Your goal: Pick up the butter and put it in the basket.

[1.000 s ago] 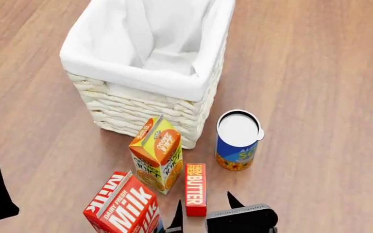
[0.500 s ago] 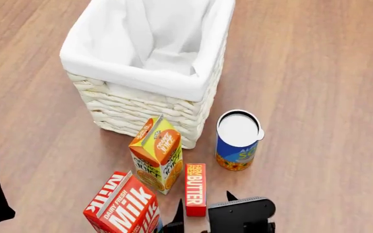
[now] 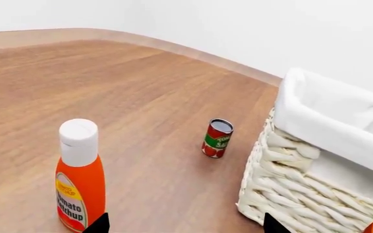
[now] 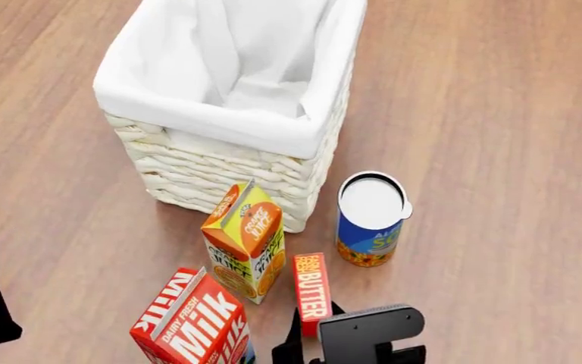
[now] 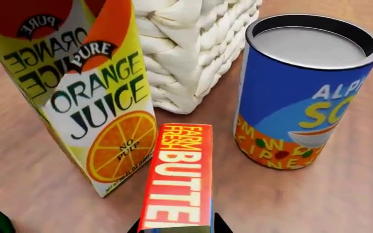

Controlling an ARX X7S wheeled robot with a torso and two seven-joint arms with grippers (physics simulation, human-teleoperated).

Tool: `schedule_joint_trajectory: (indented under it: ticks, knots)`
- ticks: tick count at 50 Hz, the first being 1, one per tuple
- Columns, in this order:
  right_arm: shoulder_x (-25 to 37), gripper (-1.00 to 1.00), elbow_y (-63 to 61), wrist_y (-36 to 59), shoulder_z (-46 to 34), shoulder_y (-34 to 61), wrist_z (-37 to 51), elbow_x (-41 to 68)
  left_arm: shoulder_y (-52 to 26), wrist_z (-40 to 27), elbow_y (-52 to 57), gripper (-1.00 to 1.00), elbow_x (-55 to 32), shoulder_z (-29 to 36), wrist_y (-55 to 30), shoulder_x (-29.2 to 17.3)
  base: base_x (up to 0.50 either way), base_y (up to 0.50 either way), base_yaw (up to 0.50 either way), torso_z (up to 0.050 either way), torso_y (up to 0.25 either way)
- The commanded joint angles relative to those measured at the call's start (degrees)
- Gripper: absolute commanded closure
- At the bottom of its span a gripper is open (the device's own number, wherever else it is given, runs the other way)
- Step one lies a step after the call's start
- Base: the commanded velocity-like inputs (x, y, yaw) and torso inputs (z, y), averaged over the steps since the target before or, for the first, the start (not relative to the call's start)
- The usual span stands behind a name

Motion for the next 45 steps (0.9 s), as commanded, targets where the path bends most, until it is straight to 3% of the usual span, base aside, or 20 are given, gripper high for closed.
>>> schedule_joint_trajectory:
  ticks: [1, 15, 33, 45]
  knots:
    - [2.1, 1.00, -11.8, 4.8, -0.9, -1.9, 3.7, -2.4, -0.3, -0.1, -0.6, -1.00, 0.1, 0.2, 0.2, -0.1, 0.00, 0.00, 0.00, 0.000, 0.000]
    - [7.3, 1.00, -36.7, 19.2, -2.3, -6.1, 10.5, -3.8, -1.1, -0.4, -1.4, -1.00, 0.4, 0.9, 0.4, 0.0, 0.00, 0.00, 0.00, 0.000, 0.000]
    - [11.3, 1.00, -57.8, 31.6, -3.4, -10.4, 17.7, -7.0, -1.9, -0.5, -2.4, -1.00, 0.8, 1.6, 0.9, 0.1, 0.00, 0.00, 0.00, 0.000, 0.001]
    - [14.0, 1.00, -73.4, 45.6, -2.6, -11.0, 22.2, -8.5, -2.2, -0.6, -2.5, -1.00, 0.5, 1.6, 1.1, -0.1, 0.00, 0.00, 0.00, 0.000, 0.002]
